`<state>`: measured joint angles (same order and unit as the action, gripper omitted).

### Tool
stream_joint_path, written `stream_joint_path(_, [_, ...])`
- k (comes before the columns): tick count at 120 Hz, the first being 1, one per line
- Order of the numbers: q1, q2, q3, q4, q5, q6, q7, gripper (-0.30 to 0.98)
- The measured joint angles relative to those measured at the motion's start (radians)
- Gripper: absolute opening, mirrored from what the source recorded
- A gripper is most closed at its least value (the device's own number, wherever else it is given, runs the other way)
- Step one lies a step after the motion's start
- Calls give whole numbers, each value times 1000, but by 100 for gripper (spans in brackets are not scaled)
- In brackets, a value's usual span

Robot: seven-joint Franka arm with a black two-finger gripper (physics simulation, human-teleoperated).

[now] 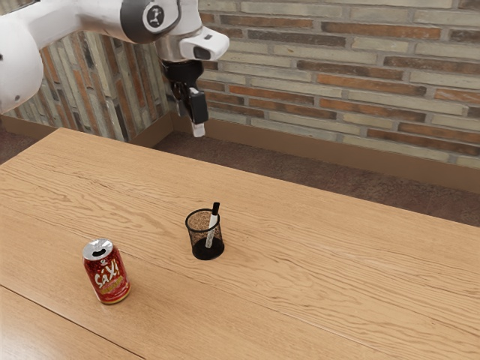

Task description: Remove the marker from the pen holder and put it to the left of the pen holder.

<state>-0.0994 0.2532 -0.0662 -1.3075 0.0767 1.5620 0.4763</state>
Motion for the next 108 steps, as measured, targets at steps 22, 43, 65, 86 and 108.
stream_joint_path(22, [-39, 48, 0, -7, 45, 0, 75, 69])
stream_joint_path(43, [-68, 170, 11, -24, 96, -10, 129, 69])
stream_joint_path(65, [-80, 297, 32, -18, 152, -19, 169, 69])
stream_joint_path(86, [-72, 376, 32, 35, 130, -16, 195, 67])
stream_joint_path(108, [-58, 433, 31, 105, 110, -8, 213, 62])
